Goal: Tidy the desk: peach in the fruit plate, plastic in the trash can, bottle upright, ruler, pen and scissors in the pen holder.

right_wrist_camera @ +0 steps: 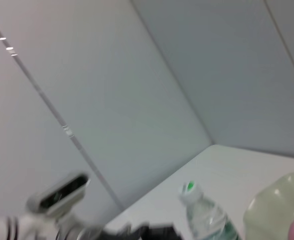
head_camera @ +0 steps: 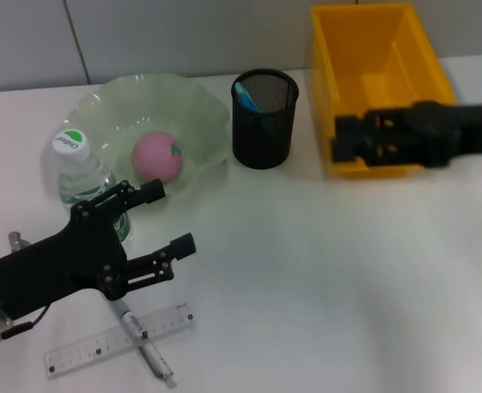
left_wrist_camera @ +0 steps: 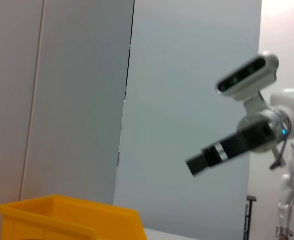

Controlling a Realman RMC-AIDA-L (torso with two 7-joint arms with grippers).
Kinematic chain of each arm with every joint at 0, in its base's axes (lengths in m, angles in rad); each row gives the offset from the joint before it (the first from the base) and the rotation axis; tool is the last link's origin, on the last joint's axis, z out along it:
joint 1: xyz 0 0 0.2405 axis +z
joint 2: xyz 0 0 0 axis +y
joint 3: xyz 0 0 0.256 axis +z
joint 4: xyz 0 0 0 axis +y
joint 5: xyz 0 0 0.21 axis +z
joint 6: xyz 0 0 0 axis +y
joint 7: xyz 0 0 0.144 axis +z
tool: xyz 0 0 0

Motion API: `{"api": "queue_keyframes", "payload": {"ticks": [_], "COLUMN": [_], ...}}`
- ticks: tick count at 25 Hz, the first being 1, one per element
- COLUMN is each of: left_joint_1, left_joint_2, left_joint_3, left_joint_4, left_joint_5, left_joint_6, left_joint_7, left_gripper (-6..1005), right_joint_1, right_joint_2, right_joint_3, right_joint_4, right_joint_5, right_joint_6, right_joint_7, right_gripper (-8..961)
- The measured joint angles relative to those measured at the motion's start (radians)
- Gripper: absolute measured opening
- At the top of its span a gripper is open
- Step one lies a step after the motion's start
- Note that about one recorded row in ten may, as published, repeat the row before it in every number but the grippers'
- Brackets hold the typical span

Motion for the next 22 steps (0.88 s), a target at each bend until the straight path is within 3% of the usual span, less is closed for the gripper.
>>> {"api": "queue_keyframes", "payload": {"ticks": [4,7,12,14,16,19,22], "left_joint_1": [0.001,0.002,0.004,0.004,0.004,0.000,-0.003], "left_joint_2": [0.000,0.002,0.002,0.004,0.003,0.003,0.002], "left_joint_3": [0.001,0.012,0.045,0.064,0.064,0.077,0.103], "left_joint_4": [0.015,0.068,0.120,0.246,0.281,0.463,0.562], "left_joint_5": [0.003,0.017,0.028,0.103,0.129,0.236,0.283], "left_joint_6": [0.006,0.014,0.015,0.015,0.016,0.025,0.029], "left_joint_7": [-0.039,-0.151,-0.236,-0.371,-0.408,-0.559,-0.628], "left_gripper": [824,823,822,822,822,821,821], "right_joint_1": [0.024,0.031,0.049,0.065,0.068,0.071,0.071], "right_joint_2": [-0.054,-0.052,-0.026,-0.013,-0.009,-0.007,-0.007], "right_joint_3": [0.007,0.014,0.011,0.015,0.015,0.013,0.016], "right_joint_4": [0.178,0.204,0.211,0.206,0.205,0.204,0.204], "right_joint_5": [-0.090,-0.153,-0.291,-0.380,-0.400,-0.427,-0.430], "right_joint_6": [-0.020,-0.016,-0.014,-0.013,-0.009,0.012,0.024], "right_joint_7": [-0.225,-0.303,-0.397,-0.412,-0.416,-0.418,-0.418], "right_gripper": [696,696,695,695,696,696,696]}}
